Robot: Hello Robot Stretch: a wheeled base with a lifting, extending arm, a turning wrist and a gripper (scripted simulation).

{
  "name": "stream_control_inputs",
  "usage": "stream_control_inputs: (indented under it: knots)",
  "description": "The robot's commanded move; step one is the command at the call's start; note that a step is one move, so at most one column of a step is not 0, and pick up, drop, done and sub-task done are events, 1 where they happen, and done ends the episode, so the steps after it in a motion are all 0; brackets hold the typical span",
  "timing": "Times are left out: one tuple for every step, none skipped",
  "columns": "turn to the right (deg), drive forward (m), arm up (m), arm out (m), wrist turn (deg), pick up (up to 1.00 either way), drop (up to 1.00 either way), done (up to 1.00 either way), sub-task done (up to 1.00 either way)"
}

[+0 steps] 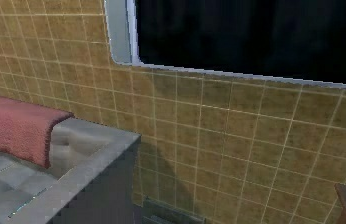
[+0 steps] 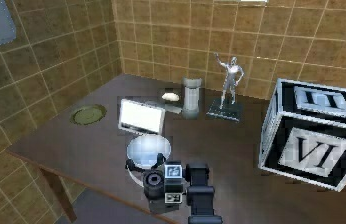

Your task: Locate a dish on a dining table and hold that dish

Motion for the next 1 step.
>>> stream_control_inputs:
  knots:
    - [0.0, 0.0, 0.0, 0.0, 0.0, 0.0, 0.0, 1.0, 0.0]
